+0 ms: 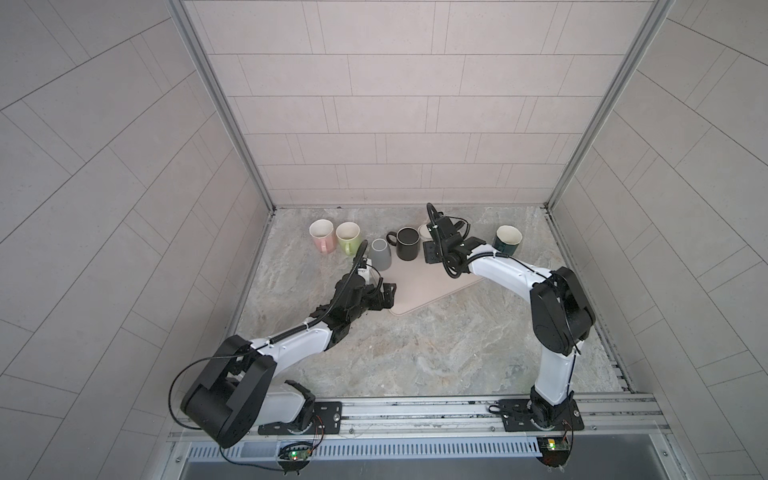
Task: Turn the mug right side up
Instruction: 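Move the right gripper over the upside-down white mug on the tray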
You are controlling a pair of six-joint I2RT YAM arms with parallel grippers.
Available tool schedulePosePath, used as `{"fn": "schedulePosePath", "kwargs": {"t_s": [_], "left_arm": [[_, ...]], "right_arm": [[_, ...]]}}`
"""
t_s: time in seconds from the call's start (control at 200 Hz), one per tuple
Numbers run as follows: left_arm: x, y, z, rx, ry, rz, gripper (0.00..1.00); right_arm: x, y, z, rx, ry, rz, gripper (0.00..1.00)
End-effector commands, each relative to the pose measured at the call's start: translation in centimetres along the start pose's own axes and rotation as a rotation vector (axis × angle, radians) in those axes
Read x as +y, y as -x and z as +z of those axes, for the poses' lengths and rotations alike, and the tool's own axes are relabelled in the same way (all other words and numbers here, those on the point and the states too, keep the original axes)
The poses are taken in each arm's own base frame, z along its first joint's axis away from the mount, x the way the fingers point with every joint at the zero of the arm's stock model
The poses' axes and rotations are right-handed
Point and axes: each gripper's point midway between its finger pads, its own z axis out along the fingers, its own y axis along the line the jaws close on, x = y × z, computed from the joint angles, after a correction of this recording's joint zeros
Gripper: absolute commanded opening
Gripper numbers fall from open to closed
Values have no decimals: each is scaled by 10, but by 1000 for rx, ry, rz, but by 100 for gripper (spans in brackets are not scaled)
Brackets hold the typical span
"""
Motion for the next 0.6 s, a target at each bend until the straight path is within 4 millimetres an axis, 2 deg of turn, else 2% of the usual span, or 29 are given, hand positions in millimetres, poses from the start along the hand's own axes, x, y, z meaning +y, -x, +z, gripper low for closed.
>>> {"fn": "schedulePosePath", "kwargs": {"t_s": [0.0, 0.185, 0.505, 0.595], "left_arm": [[0, 6, -4, -33, -4, 8, 100], [-1, 6, -4, -33, -11, 4, 100], [-4, 6, -4, -31, -25, -2, 100], [-5, 7, -5, -33, -29, -2, 100]], "right_arm": [[-2, 1, 8, 57, -29, 22, 63], [2, 8, 22, 79, -45, 21, 60], [-4, -2, 45, 142, -75, 40, 59], [-2, -4, 52, 155, -61, 47, 53]]}}
